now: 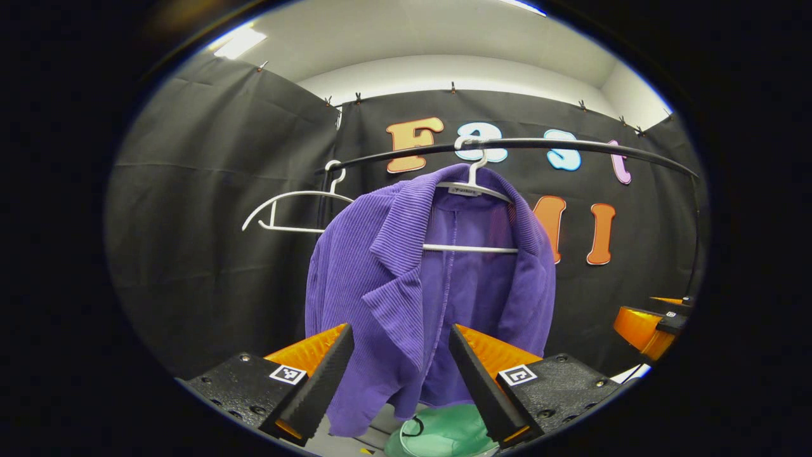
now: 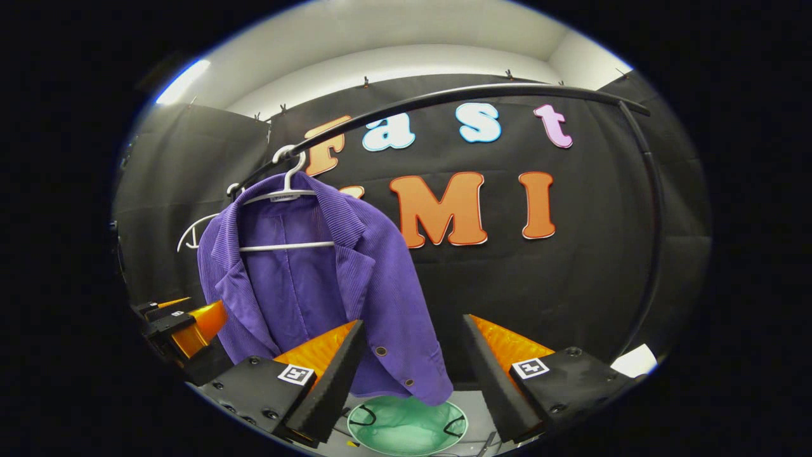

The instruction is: Grasp the clothes on the hanger with both hands and then place them into the laundry hamper below.

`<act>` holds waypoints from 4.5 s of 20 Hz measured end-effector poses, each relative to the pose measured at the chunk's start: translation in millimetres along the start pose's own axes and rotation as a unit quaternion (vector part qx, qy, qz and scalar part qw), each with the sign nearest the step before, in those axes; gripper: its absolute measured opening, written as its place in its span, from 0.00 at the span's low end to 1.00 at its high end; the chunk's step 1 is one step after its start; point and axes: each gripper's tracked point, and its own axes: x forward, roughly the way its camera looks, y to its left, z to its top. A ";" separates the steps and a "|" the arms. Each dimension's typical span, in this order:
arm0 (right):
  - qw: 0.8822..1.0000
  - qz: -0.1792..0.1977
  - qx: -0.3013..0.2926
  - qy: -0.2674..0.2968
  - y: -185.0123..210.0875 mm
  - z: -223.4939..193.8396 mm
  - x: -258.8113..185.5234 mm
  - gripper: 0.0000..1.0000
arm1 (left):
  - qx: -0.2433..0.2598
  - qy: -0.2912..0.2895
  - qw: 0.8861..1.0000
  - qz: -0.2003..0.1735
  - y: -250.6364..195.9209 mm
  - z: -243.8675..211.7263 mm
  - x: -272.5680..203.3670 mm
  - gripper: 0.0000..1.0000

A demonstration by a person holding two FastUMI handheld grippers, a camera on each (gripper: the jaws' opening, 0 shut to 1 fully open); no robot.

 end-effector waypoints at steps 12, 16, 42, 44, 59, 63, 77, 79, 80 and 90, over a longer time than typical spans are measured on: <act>0.998 0.066 -0.017 0.001 68.0 1.4 112.6 0.88 | -0.009 0.027 1.000 0.010 11.3 -16.4 54.1 0.92; 0.997 0.072 -0.004 0.027 78.4 -11.1 147.3 0.86 | -0.007 0.028 0.999 0.019 13.4 -18.8 60.3 0.96; 0.982 0.158 0.069 0.076 40.6 19.9 183.2 0.18 | -0.009 0.033 0.996 -0.080 10.1 -18.8 82.1 0.01; 0.979 0.160 0.101 0.076 38.6 25.7 186.2 0.18 | -0.018 0.034 0.995 -0.090 18.1 -16.2 78.6 0.00; 0.935 0.206 0.288 0.036 -7.2 121.0 204.2 0.01 | -0.036 -0.078 0.994 -0.064 128.0 133.5 46.9 0.00; 0.930 0.212 0.299 0.021 -17.1 138.3 211.9 0.15 | -0.030 -0.094 0.994 -0.050 145.8 157.1 65.3 0.00; 0.948 0.146 0.277 0.047 -37.2 144.9 277.6 0.18 | -0.017 -0.041 0.997 -0.070 157.6 117.5 147.1 0.00; 0.947 0.136 0.286 0.061 -40.0 123.1 281.0 0.18 | -0.023 -0.030 0.996 -0.075 153.0 104.6 150.2 0.00; 0.944 0.134 0.293 0.065 -42.4 113.9 281.2 0.18 | -0.023 -0.025 0.997 -0.076 152.4 97.6 150.1 0.00; 0.934 0.128 0.322 0.081 -56.8 85.9 276.5 0.21 | -0.023 0.009 0.996 -0.084 155.2 57.8 161.1 0.00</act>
